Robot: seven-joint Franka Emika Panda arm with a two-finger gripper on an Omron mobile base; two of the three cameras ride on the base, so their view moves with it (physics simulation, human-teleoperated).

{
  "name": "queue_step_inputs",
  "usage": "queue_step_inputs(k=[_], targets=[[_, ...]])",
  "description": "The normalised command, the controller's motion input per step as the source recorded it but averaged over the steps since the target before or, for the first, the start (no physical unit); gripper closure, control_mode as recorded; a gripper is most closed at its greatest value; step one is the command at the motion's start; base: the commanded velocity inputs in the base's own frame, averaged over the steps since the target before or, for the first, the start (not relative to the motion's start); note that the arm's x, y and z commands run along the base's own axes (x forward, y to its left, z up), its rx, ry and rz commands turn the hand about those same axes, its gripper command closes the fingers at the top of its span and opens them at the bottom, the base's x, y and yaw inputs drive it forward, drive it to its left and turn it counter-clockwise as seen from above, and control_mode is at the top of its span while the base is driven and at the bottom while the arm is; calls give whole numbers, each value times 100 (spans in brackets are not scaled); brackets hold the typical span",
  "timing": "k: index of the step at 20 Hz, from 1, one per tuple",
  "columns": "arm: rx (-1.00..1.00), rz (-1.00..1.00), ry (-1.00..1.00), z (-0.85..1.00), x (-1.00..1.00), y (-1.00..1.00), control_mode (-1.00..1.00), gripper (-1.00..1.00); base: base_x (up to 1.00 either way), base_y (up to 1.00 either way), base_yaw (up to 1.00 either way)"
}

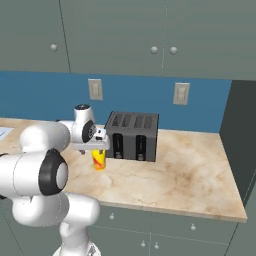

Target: Place the pitcher and cup on the dining counter for serving.

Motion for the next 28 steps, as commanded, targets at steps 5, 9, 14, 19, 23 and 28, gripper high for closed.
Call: queue_step_inputs(k=[5, 9, 14, 19, 23, 28], targets=[[0, 0, 0, -24, 0, 0, -100, -100, 0, 0, 0], [0, 0, 0, -18, 0, 0, -100, -100, 0, 0, 0], [-1, 0, 0, -18, 0, 2, -100, 100, 0, 0, 0], [0, 0, 0, 0, 0, 0, -100, 100, 0, 0, 0], [0, 0, 0, 0, 0, 0, -100, 100, 0, 0, 0], [0, 0, 0, 2, -4, 0, -100, 100, 0, 0, 0]])
